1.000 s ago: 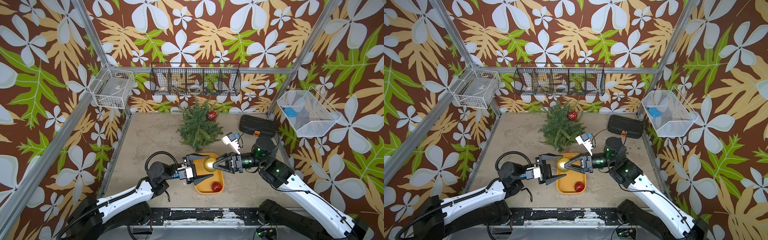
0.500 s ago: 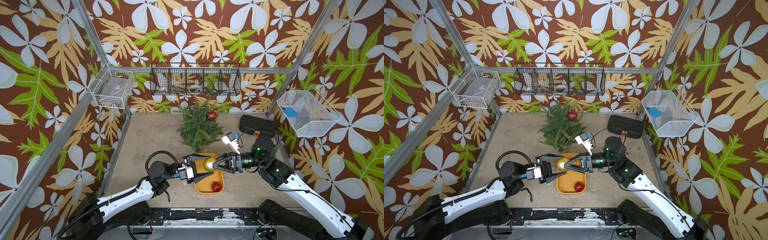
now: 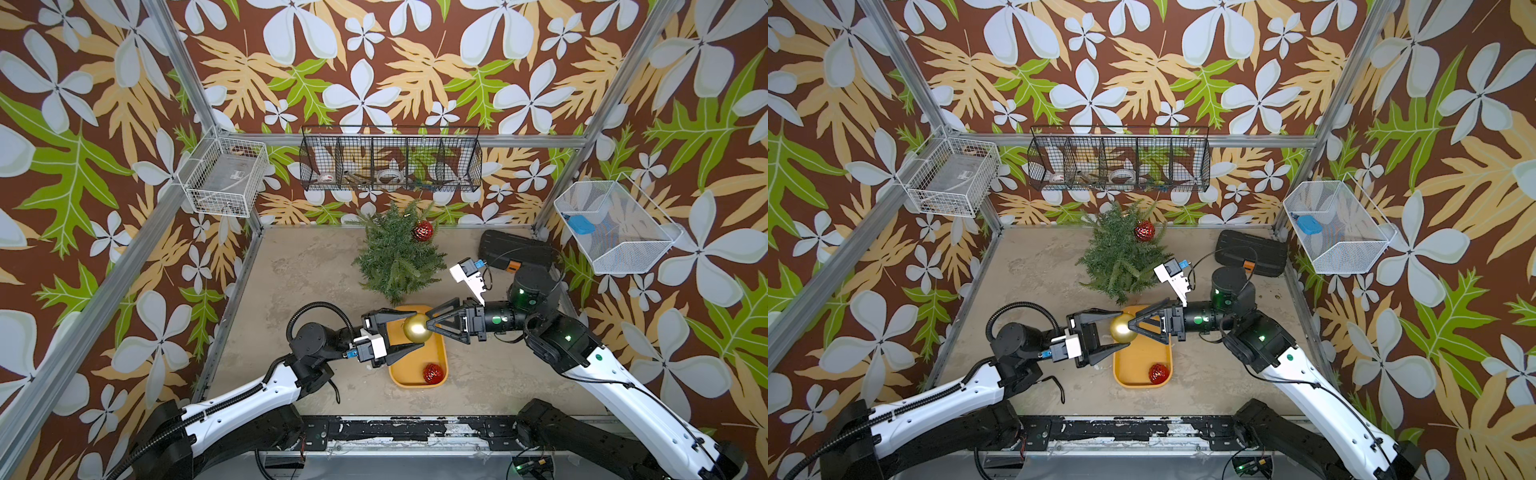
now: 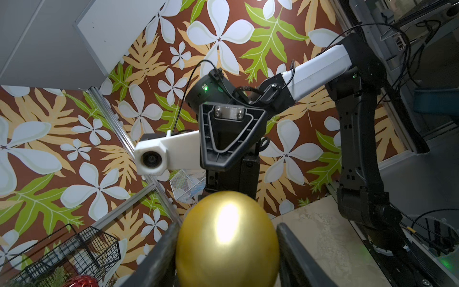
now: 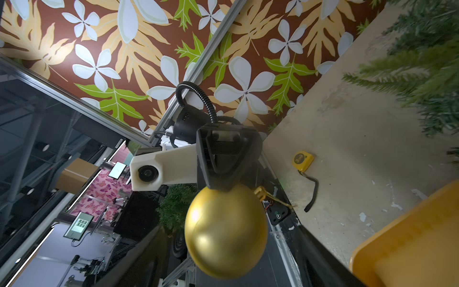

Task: Decorate the small christmas tree with ornaments
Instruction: Pick up an ornament from the container.

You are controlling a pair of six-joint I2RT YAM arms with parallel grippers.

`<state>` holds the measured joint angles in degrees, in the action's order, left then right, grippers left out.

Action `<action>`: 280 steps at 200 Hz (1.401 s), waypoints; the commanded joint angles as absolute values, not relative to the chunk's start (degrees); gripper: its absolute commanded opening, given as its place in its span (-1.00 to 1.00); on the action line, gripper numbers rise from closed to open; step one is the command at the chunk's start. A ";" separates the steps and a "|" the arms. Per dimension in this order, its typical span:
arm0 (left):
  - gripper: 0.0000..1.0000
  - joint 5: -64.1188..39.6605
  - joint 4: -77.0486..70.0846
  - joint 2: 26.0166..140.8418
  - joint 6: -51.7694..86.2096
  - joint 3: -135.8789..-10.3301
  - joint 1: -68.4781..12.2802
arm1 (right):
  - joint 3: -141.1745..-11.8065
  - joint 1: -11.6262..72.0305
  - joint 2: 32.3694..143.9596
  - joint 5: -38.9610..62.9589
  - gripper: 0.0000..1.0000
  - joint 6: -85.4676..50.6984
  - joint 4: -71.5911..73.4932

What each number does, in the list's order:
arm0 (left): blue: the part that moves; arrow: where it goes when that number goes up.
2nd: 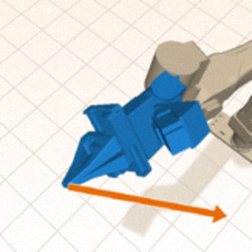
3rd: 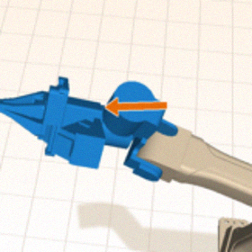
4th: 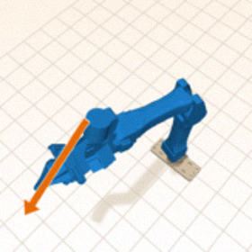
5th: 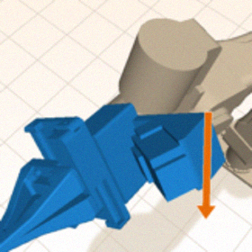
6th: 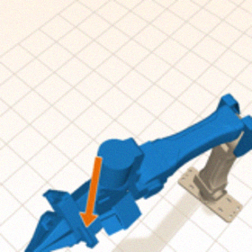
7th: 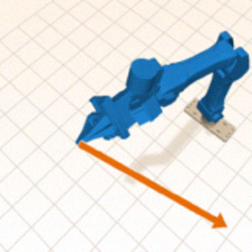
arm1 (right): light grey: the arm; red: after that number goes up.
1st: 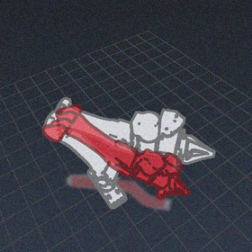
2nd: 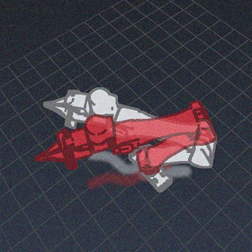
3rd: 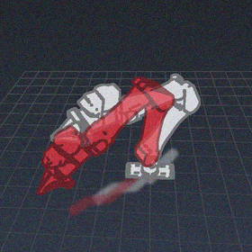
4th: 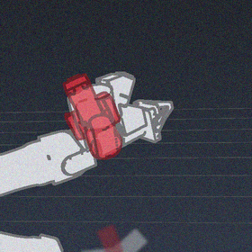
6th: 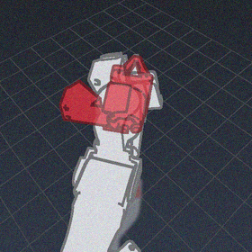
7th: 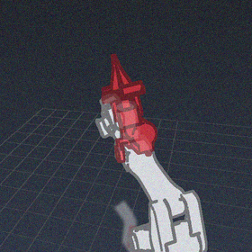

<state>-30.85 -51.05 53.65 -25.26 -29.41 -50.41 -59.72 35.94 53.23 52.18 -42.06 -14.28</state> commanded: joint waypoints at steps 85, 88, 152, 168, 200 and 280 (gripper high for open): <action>0.09 -13.10 -20.69 45.37 -32.83 -32.63 -50.45 | -68.82 51.02 61.22 19.62 0.62 -33.32 -29.12; 0.10 -13.10 -20.46 45.28 -32.91 -32.61 -50.41 | -68.79 51.15 61.40 19.73 0.62 -33.42 -28.89; 0.09 -9.99 -17.40 45.53 -33.93 -33.54 -50.39 | -69.61 52.21 65.82 17.75 0.58 -34.70 -25.76; 0.08 -9.42 -17.38 45.63 -33.95 -33.50 -50.42 | -69.74 52.29 67.02 17.90 0.55 -34.69 -25.76; 0.08 -9.23 -17.30 45.56 -34.19 -33.49 -50.43 | -68.90 52.29 67.76 18.46 0.51 -34.91 -24.77; 0.08 -10.28 -17.30 45.45 -34.04 -33.40 -50.43 | -67.54 52.29 67.77 18.61 0.36 -34.79 -23.89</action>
<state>-9.52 -17.39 45.65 -34.17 -33.06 -50.41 -67.83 52.27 68.12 19.09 -34.52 -25.10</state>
